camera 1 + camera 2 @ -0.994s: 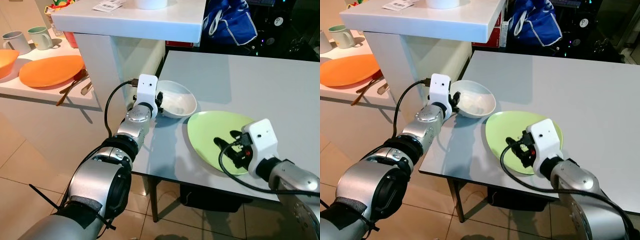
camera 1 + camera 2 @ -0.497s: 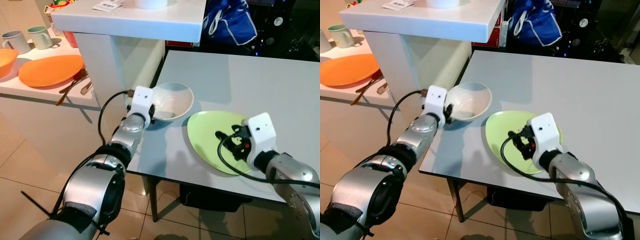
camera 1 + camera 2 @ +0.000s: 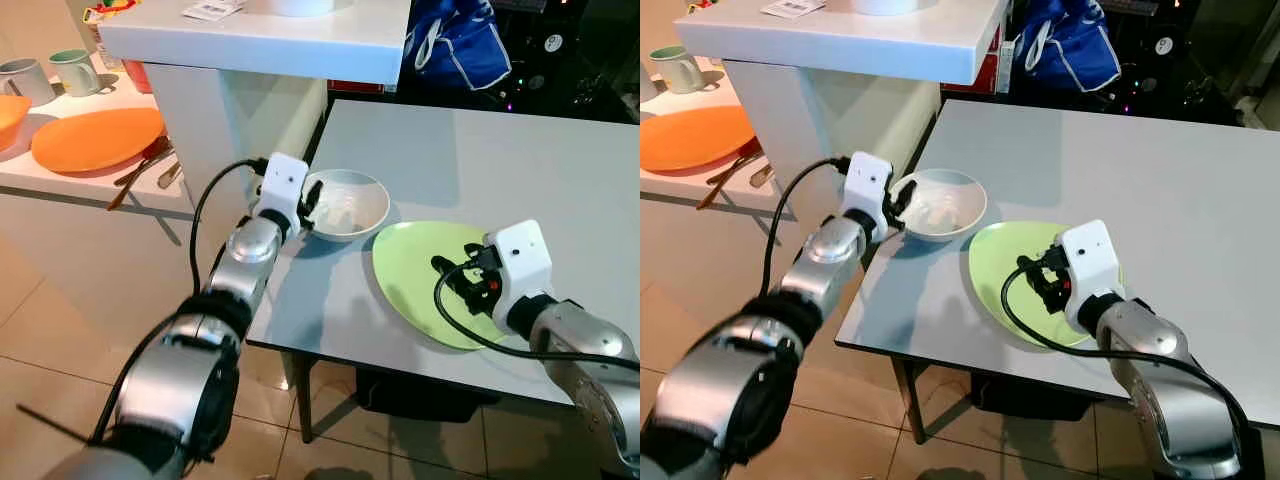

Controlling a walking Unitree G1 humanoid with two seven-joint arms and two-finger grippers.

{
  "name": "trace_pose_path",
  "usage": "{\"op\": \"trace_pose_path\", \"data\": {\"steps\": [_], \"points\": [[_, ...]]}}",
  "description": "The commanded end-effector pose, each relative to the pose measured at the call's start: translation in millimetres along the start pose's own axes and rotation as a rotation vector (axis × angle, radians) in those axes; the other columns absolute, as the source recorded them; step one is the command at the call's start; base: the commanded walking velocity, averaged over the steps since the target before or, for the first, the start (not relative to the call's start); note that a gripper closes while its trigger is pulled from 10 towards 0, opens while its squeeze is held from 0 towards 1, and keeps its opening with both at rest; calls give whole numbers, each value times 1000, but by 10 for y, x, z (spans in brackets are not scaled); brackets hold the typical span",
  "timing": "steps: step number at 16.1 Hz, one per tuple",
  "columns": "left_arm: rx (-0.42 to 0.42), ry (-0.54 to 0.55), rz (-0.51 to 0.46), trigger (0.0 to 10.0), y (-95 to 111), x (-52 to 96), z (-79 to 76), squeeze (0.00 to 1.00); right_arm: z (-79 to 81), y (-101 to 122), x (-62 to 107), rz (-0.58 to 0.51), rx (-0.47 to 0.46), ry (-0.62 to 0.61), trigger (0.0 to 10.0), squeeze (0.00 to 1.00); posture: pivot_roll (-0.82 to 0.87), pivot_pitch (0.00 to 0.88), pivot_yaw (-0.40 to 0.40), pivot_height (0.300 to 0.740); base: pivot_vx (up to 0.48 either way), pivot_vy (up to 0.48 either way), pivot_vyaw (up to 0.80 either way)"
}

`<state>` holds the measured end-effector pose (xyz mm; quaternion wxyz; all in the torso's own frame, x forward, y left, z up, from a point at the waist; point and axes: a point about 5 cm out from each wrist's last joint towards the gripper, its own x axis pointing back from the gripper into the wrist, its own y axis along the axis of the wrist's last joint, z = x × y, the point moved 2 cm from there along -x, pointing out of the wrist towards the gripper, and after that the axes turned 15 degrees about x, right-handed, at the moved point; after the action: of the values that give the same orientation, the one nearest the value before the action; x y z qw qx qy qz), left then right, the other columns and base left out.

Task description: Setting the table

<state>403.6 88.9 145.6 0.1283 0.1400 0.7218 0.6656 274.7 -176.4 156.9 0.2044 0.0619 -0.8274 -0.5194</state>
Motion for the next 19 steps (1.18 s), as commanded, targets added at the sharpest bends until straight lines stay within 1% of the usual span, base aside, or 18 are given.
{"op": "trace_pose_path", "data": {"steps": [1, 3, 4, 5, 6, 8, 9, 10, 11, 12, 14, 15, 17, 19], "points": [[-22, -42, -57, 10000, 101, 10, -18, 0, 15, 44, -32, -24, 4, 12, 10000, 0, -176, 0, 23, 740, 0, 0, 0], [-42, -98, -137, 10000, 244, 57, -53, 0, 20, 47, -50, -22, 16, 21, 10000, 0, -176, 0, 23, 740, 0, 0, 0], [-82, -135, -150, 10000, 297, 96, -71, 0, 29, 32, -56, -7, 32, 31, 10000, 0, -178, 0, 23, 740, 0, 0, 0], [-144, -199, -173, 10000, 394, 184, -119, 0, 26, -26, -78, 37, 26, 30, 10000, 0, -177, 0, 23, 740, 0, 0, 0], [-185, -246, -184, 10000, 463, 265, -168, 0, 15, -70, -105, 70, 17, 21, 10000, 0, -175, 0, 21, 740, 0, 0, 0], [-204, -316, -171, 10000, 545, 396, -233, 0, -3, -126, -180, 115, 9, 7, 10000, 0, -164, 0, 13, 740, 0, 0, 0], [-230, -442, -77, 10000, 548, 602, -329, 0, -18, -204, -297, 175, -6, -7, 10000, 0, -141, 0, 0, 740, 0, 0, 0], [-240, -474, -38, 10000, 526, 664, -351, 0, -18, -224, -326, 190, -11, -8, 10000, 0, -141, 0, 0, 740, 0, 0, 0], [-283, -540, 37, 10000, 466, 801, -384, 0, -21, -277, -396, 230, -10, -13, 10000, 0, -130, 0, -5, 740, 0, 0, 0], [-288, -596, 144, 10000, 405, 982, -389, 0, -9, -329, -497, 263, -39, -12, 10000, 0, -125, 0, -7, 740, 0, 0, 0], [-240, -617, 198, 10000, 378, 1068, -389, 0, 15, -383, -586, 307, -72, -3, 10000, 0, -115, 0, -8, 740, 0, 0, 0], [-239, -621, 226, 10000, 364, 1110, -387, 0, 29, -426, -643, 340, -79, 1, 10000, 0, -111, 0, -10, 740, 0, 0, 0], [-236, -619, 263, 10000, 371, 1160, -412, 0, 16, -531, -751, 406, -52, -13, 10000, 0, -108, 0, -9, 740, 0, 0, 0], [-237, -617, 276, 10000, 391, 1167, -429, 0, -23, -568, -823, 425, -66, -43, 10000, 0, -101, 0, -6, 740, 0, 0, 0]]}}
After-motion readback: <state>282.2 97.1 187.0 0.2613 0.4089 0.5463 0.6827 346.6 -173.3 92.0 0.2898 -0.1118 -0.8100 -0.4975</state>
